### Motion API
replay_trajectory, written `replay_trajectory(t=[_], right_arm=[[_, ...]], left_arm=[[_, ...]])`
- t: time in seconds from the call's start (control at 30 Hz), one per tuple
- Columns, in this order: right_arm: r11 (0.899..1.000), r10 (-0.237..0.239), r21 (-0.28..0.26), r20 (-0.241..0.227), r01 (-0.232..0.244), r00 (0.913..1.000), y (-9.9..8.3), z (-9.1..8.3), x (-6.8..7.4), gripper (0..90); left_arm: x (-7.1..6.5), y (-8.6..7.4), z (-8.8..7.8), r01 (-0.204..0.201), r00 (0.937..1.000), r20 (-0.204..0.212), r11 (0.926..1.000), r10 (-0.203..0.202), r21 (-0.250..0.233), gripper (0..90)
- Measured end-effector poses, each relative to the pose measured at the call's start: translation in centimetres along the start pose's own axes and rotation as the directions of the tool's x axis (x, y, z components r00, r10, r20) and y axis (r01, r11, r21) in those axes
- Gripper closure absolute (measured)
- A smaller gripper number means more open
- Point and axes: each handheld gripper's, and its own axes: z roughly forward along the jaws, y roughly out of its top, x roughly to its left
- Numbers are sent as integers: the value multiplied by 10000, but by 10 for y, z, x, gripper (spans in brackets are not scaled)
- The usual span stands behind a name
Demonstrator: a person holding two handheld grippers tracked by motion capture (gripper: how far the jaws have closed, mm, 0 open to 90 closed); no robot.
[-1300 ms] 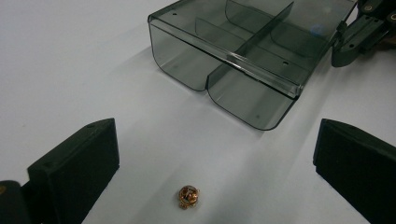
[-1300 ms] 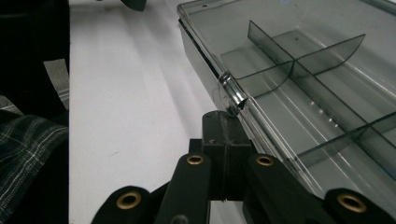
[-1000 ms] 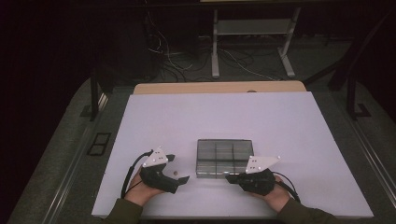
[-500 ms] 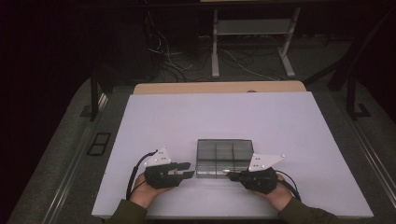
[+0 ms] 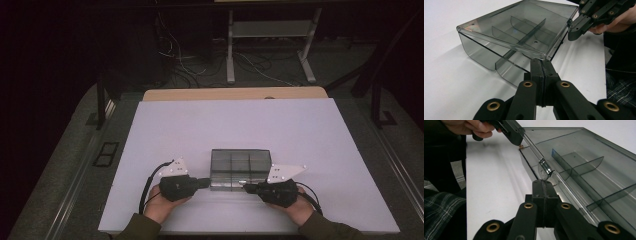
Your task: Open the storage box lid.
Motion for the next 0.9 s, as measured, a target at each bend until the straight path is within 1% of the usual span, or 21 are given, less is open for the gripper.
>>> replay_trajectory(t=[0.1,0.27,0.37,0.47,0.53,0.67,0.8,0.9], right_arm=[[10000,49,18,2,-49,10000,0,-2,1,896],[9998,177,116,-155,-176,9997,-3,-16,-2,896],[9996,240,141,-57,-239,9997,-7,-27,-5,896],[9991,401,170,11,-401,9992,-13,-40,-9,896],[9986,523,110,105,-524,9986,-17,-49,-13,896],[9964,819,195,369,-827,9960,-25,-63,-20,896],[9935,1114,175,594,-1126,9920,-31,-70,-27,896],[9937,1091,179,610,-1104,9922,-30,-68,-30,896]], left_arm=[[0,0,0,16,10000,18,10000,-16,-5,890],[1,0,0,10,10000,-9,10000,-10,-5,890],[1,0,-1,-65,10000,-25,10000,65,-14,890],[1,0,-1,-31,10000,-28,10000,31,-18,890],[1,0,0,-3,10000,-21,10000,3,-29,890],[1,0,0,-36,10000,-21,10000,36,-42,891],[1,0,0,-27,10000,-27,10000,27,-59,891],[1,0,0,-45,10000,-36,10000,44,-51,890]])
